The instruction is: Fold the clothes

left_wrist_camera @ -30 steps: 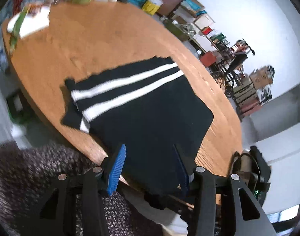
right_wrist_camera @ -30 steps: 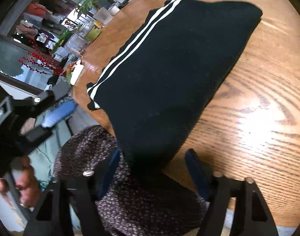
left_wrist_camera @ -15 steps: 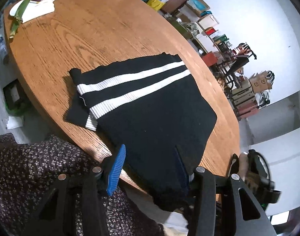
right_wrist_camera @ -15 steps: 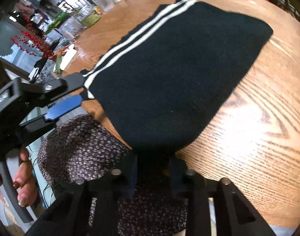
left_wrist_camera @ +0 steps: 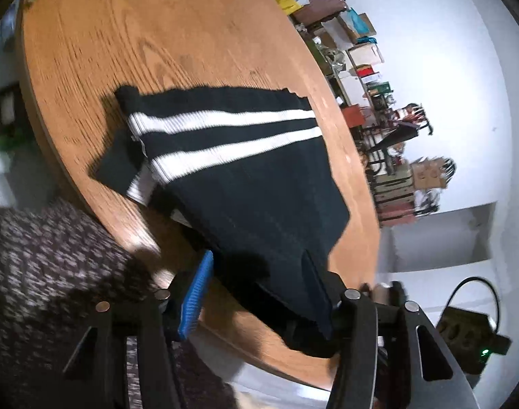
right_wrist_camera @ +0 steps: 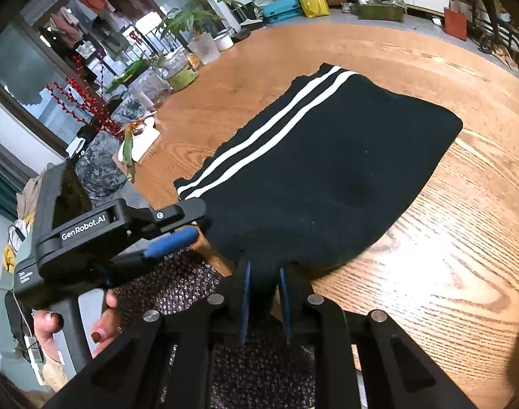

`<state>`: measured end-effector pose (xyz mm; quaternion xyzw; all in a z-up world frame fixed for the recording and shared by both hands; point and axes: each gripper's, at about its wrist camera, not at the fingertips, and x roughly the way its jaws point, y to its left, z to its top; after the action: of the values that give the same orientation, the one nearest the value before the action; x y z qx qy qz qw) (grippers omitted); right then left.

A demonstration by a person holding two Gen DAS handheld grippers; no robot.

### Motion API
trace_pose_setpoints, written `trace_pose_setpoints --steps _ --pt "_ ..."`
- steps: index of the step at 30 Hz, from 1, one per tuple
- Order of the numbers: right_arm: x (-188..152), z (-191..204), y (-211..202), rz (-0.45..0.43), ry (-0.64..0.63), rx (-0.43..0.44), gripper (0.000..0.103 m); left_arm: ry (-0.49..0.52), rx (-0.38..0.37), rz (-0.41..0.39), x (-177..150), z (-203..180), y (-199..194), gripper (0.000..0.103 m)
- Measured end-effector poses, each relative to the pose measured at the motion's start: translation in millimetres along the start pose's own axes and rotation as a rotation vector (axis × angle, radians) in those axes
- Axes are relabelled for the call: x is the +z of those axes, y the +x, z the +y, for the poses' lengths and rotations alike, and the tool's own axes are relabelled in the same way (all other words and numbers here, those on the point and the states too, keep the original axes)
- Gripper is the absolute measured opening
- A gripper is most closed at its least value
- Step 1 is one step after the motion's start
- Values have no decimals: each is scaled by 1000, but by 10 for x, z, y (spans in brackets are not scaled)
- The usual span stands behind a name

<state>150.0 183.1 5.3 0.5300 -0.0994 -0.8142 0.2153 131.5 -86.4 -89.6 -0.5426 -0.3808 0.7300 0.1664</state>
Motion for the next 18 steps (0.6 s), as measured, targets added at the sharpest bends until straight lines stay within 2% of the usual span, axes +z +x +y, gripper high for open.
trace_pose_setpoints --steps 6,11,18 --pt "30 -44 -119 -41 17 47 17 -71 -14 5 -20 47 59 63" --pt "70 -76 -124 -47 25 74 17 -181 -38 -7 -21 197 85 65" --pt "81 -97 -134 -57 35 100 17 -230 -36 -48 76 248 114 67"
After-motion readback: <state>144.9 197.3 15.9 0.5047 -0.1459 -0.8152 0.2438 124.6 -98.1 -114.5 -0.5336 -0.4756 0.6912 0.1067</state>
